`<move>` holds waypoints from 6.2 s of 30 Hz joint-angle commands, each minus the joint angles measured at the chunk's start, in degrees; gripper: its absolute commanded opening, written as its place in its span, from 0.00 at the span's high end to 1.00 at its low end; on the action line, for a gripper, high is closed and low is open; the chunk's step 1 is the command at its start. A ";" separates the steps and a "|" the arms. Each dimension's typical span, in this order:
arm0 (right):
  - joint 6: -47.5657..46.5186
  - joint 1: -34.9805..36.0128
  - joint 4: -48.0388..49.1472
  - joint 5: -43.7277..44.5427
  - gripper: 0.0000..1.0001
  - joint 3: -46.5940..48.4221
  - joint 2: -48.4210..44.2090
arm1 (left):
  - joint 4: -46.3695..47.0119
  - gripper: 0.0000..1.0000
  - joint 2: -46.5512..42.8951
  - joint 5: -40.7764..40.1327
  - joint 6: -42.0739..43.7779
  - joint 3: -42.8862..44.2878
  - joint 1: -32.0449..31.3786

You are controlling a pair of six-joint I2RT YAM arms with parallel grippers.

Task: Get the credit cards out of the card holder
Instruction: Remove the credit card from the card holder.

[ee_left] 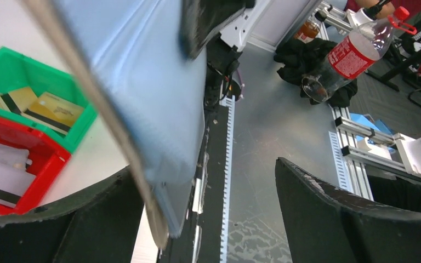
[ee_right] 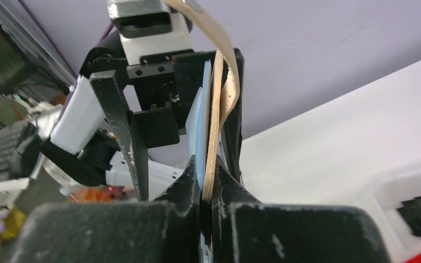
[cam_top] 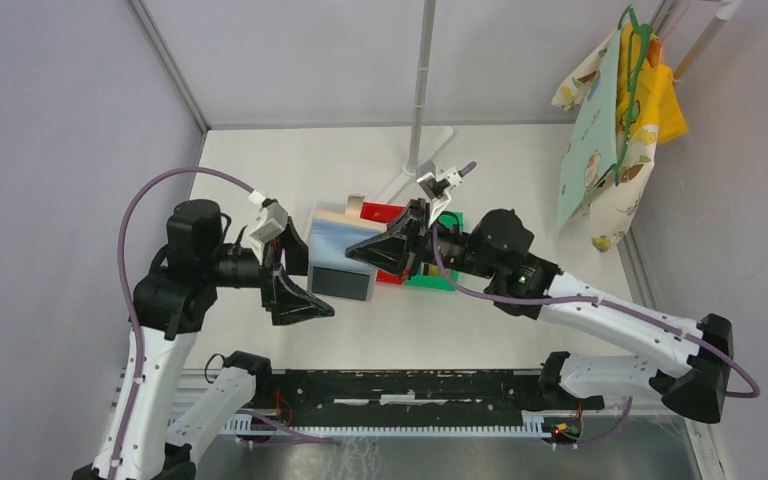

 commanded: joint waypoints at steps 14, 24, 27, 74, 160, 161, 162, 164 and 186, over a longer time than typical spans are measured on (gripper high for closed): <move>9.93 1.60 24.98 7.16 0.59 -10.53 -1.83 | 8.42 0.95 3.97 -0.03 -11.93 1.46 -0.15; -15.85 1.51 -16.82 -0.88 0.32 10.53 3.02 | -15.86 0.98 12.06 1.71 10.41 11.13 -0.15; -20.76 1.38 -23.57 -2.05 0.42 14.76 4.46 | -23.89 0.98 14.16 0.76 17.13 14.03 -0.17; 9.79 1.42 40.50 16.10 1.00 -21.76 -9.48 | 12.75 0.53 4.65 1.58 -18.00 8.81 -0.15; -32.16 3.97 -35.20 -9.50 0.43 26.40 13.76 | -29.35 0.98 10.42 -11.21 37.04 15.66 -1.17; -31.92 3.94 -34.92 -9.50 0.47 26.36 14.06 | -29.35 0.98 10.38 -11.09 37.03 15.75 -1.20; -31.68 3.97 -34.66 -9.51 0.54 26.53 14.37 | -29.35 0.98 10.39 -10.94 37.10 15.75 -1.20; -31.35 3.96 -33.64 -10.12 0.68 26.54 14.77 | -29.36 0.98 10.10 -10.62 37.17 15.68 -1.19; -20.64 2.00 -12.11 -12.80 1.00 12.60 4.73 | -8.97 0.73 8.47 5.08 7.15 15.75 -1.26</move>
